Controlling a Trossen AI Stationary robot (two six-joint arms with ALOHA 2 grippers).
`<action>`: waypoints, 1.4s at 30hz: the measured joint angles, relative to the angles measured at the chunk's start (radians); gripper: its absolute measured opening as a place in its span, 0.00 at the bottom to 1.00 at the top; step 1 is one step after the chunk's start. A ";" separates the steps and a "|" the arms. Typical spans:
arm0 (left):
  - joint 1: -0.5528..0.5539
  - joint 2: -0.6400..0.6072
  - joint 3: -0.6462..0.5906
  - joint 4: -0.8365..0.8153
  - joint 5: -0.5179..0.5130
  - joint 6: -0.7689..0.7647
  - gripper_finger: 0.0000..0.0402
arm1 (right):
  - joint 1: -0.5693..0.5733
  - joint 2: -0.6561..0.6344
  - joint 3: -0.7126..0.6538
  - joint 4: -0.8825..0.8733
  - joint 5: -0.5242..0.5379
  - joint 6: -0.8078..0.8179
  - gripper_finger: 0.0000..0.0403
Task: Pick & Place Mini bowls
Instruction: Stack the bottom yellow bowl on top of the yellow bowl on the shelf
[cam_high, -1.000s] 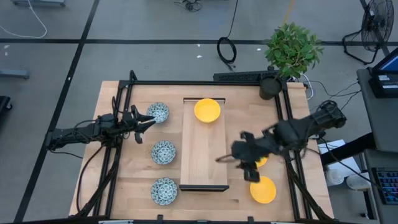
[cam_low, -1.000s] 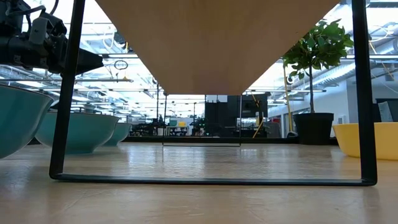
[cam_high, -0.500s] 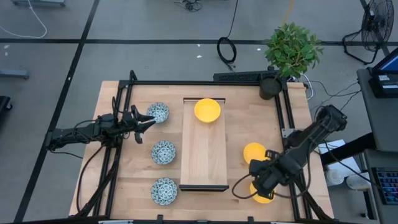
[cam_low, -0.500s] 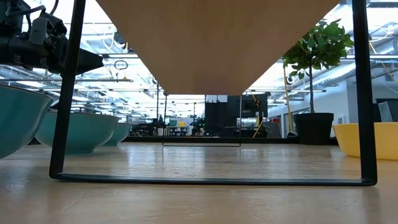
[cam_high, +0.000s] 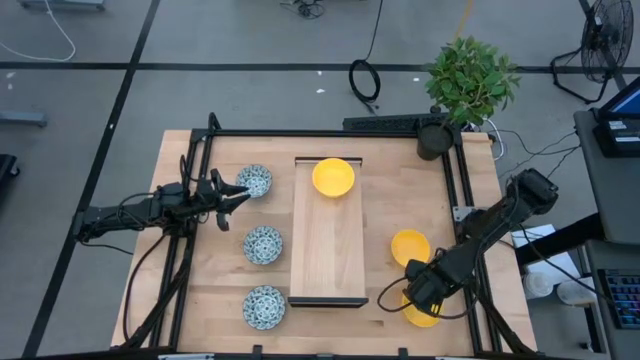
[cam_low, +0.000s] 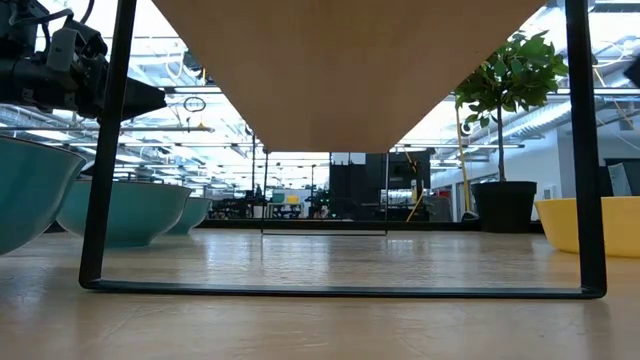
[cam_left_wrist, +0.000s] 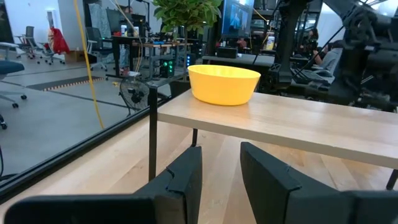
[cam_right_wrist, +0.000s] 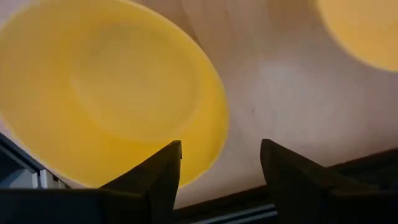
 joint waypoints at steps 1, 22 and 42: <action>0.000 0.000 0.000 0.000 0.000 0.000 0.28 | 0.000 0.000 -0.017 0.019 -0.005 0.000 0.52; 0.000 0.000 0.000 0.000 0.000 0.000 0.28 | 0.000 0.000 -0.047 0.083 -0.004 0.006 0.50; 0.000 0.000 0.000 0.000 0.000 0.000 0.28 | 0.000 0.000 -0.047 0.083 -0.004 -0.001 0.49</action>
